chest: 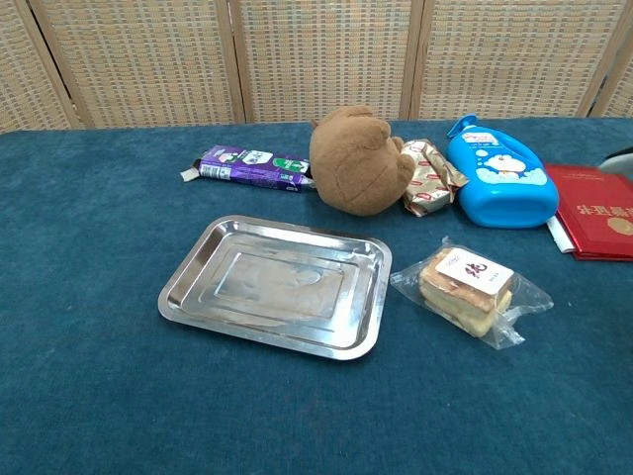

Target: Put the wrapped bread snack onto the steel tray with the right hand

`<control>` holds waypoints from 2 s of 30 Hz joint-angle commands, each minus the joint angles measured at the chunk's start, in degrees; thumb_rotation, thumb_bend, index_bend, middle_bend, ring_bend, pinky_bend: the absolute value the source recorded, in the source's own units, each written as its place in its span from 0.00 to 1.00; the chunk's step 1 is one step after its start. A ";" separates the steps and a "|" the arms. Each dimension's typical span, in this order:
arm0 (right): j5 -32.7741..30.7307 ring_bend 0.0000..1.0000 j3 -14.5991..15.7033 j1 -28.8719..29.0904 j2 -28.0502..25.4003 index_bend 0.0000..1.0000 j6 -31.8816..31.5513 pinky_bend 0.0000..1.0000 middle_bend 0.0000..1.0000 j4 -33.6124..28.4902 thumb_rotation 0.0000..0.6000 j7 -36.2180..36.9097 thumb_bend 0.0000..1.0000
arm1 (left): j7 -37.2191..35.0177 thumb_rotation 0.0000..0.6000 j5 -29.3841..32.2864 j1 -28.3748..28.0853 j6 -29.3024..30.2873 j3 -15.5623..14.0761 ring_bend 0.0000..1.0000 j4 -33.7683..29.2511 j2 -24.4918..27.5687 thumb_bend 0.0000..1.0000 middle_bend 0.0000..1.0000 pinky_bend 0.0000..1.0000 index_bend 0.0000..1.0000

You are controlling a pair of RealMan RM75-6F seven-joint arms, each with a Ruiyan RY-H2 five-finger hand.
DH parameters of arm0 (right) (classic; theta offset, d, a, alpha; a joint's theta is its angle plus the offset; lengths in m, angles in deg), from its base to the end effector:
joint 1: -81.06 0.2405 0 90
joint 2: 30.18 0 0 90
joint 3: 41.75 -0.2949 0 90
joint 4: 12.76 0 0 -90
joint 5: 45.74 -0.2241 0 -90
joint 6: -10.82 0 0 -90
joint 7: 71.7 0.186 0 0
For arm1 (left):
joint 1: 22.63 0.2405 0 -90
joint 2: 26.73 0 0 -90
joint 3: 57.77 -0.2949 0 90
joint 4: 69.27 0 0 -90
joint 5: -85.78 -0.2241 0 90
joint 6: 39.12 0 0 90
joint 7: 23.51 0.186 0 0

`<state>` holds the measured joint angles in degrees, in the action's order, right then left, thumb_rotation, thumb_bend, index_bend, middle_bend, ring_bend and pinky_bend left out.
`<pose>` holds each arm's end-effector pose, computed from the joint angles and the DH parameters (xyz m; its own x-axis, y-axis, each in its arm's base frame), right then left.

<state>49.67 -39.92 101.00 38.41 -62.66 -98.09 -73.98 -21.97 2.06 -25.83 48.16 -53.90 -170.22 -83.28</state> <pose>-0.3028 -0.2892 0.0868 0.5542 -0.1279 0.8225 -0.7872 -0.4018 0.4679 -0.3351 0.2190 0.2065 0.4011 -0.0389 0.9152 0.9157 0.0458 -0.3993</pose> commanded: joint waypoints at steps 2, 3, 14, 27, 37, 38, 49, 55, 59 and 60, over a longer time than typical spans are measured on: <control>-2.93 0.00 -3.54 12.42 1.91 0.00 19.40 0.00 0.00 -4.25 1.00 -9.64 0.00 | 0.52 1.00 2.39 -1.08 -2.14 0.82 0.00 0.68 -0.57 0.00 0.00 0.00 0.00; -4.10 0.00 -4.14 13.47 2.69 0.00 21.26 0.00 0.00 -4.13 1.00 -11.45 0.00 | 0.48 1.00 2.75 -1.18 -2.36 0.94 0.00 0.79 -0.57 0.00 0.00 0.00 0.00; -18.44 0.00 -7.50 20.22 11.32 0.01 31.53 0.12 0.01 -0.22 1.00 -26.42 0.00 | 0.00 1.00 5.73 -2.27 -4.67 1.92 0.00 1.76 -0.75 0.00 0.00 0.00 0.00; -10.35 0.47 -6.70 21.52 13.79 0.55 24.37 0.52 0.56 1.75 1.00 -20.28 0.22 | -1.02 1.00 7.20 -2.82 -6.15 2.22 0.00 2.31 -0.52 0.00 0.00 0.00 0.00; -18.66 0.47 -14.39 31.88 14.21 0.55 32.24 0.52 0.56 -7.21 1.00 -31.04 0.23 | -0.57 1.00 9.31 -3.71 -7.25 3.18 0.00 3.05 -0.95 0.00 0.00 0.00 0.00; -20.83 0.47 -15.45 34.04 16.23 0.55 33.58 0.52 0.56 -6.50 1.00 -33.06 0.23 | -0.49 1.00 9.81 -3.89 -7.63 3.33 0.00 3.20 -1.02 0.00 0.00 0.00 0.00; -39.37 0.46 -16.56 47.56 31.44 0.55 34.84 0.51 0.53 7.16 1.00 -48.01 0.23 | -1.47 1.00 13.60 -4.59 -9.64 4.58 0.00 4.39 -0.89 0.00 0.00 0.00 0.00; -46.59 0.01 -15.09 48.41 31.49 0.03 31.78 0.12 0.01 6.41 1.00 -49.71 0.00 | -1.97 1.00 14.44 -4.99 -10.71 4.76 0.00 5.08 -0.86 0.00 0.00 0.00 0.00; -45.03 0.00 -15.18 47.58 28.05 0.00 26.96 0.05 0.00 1.11 1.00 -49.55 0.00 | -1.94 1.00 14.29 -5.01 -10.75 4.63 0.00 5.05 -0.89 0.00 0.00 0.00 0.00; -44.93 0.00 -15.11 47.24 26.82 0.00 26.28 0.05 0.00 -0.62 1.00 -49.37 0.00 | -1.94 1.00 14.26 -5.01 -10.74 4.61 0.00 5.01 -0.86 0.00 0.00 0.00 0.00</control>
<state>3.61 -55.19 148.82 68.13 -33.26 -94.27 -123.34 -23.90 16.31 -30.84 37.42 -49.29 -165.21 -84.15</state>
